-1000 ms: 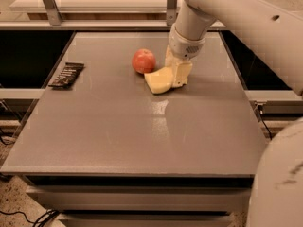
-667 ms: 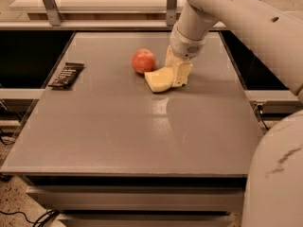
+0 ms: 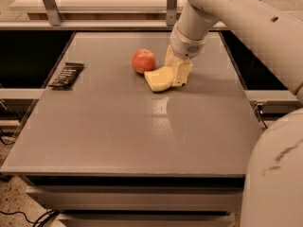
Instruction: Move sponge near apple
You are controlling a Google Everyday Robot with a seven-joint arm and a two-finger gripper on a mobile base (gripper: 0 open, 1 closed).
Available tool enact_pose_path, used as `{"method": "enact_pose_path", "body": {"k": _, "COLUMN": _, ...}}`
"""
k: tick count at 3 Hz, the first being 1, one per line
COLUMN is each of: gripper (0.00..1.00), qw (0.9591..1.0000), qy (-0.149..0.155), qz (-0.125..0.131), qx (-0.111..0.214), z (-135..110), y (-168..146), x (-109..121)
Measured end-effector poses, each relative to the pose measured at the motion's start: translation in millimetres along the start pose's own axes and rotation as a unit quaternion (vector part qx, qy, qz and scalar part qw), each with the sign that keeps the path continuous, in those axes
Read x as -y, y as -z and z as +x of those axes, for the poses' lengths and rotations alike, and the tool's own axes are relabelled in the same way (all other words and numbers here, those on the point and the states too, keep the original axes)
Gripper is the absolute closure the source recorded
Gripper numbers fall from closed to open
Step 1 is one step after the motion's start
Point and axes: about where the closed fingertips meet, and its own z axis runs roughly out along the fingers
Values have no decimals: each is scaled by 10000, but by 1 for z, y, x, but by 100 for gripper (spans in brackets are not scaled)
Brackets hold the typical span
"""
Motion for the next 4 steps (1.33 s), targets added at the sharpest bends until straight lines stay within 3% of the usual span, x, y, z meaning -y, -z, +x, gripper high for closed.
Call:
{"method": "enact_pose_path", "body": {"k": 1, "gripper": 13, "qw": 9999, "qy": 19, "qz": -18, "qx": 97, "z": 0, "y": -4, "x": 3}}
{"method": "enact_pose_path", "body": {"k": 2, "gripper": 0, "qw": 9999, "qy": 19, "qz": -18, "qx": 98, "z": -1, "y": -3, "x": 4}}
{"method": "enact_pose_path", "body": {"k": 4, "gripper": 0, "qw": 9995, "qy": 138, "qz": -10, "qx": 296, "z": -5, "y": -8, "x": 10}}
